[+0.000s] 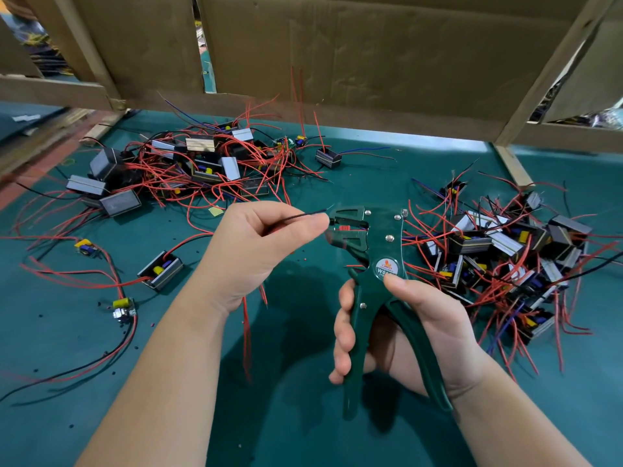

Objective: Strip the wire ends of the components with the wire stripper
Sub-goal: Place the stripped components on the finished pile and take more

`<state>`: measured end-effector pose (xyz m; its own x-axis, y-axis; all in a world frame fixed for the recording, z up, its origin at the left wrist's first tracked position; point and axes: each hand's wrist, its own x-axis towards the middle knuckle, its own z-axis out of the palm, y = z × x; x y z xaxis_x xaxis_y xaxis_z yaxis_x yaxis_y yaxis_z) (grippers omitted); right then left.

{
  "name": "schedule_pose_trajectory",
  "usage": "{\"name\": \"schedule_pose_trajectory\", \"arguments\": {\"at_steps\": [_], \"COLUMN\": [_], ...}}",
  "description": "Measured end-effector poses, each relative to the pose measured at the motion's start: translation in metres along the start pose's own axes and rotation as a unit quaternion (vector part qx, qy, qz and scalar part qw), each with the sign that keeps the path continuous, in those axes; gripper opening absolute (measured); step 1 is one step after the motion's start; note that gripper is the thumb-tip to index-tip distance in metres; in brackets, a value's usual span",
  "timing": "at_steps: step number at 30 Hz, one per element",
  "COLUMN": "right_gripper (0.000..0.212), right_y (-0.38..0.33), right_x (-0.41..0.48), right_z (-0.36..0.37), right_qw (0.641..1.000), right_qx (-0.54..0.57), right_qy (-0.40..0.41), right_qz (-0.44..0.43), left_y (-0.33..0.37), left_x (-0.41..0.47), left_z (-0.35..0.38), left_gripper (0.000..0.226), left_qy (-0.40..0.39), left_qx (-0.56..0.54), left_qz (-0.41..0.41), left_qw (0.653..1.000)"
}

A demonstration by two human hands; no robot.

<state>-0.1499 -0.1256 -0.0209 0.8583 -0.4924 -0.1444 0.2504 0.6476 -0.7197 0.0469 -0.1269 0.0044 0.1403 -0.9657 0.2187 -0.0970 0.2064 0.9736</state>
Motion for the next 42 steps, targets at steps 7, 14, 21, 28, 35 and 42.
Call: {"name": "schedule_pose_trajectory", "arguments": {"at_steps": [7,14,21,28,35,42], "right_gripper": [0.043,0.044,0.042,0.075,0.054,0.052], "right_y": [0.0,-0.001,0.003,0.004,0.002,0.0], "right_x": [-0.001,-0.001,0.001,0.006,0.006,0.005], "right_z": [0.0,0.0,0.004,0.003,0.003,0.005], "right_qw": [1.0,1.0,0.996,0.963,0.956,0.958], "right_qx": [0.001,0.004,0.034,0.019,0.008,-0.001], "right_qy": [-0.007,-0.007,0.017,0.136,0.185,0.175], "right_qz": [-0.005,-0.013,-0.086,-0.231,-0.226,-0.228], "left_y": [0.004,0.002,-0.004,-0.013,-0.02,-0.021], "left_x": [-0.002,-0.002,0.0,0.0,0.001,0.002], "left_z": [0.003,0.002,0.004,0.014,0.016,0.013], "left_gripper": [0.027,0.02,0.02,0.025,0.024,0.025], "left_qy": [0.002,0.001,0.012,0.007,0.02,0.019], "left_qx": [0.016,-0.009,-0.008,0.03,0.069,0.092], "left_qz": [0.004,-0.004,0.0,-0.006,-0.002,0.004], "left_qw": [1.0,1.0,1.0,0.999,0.997,0.996]}}
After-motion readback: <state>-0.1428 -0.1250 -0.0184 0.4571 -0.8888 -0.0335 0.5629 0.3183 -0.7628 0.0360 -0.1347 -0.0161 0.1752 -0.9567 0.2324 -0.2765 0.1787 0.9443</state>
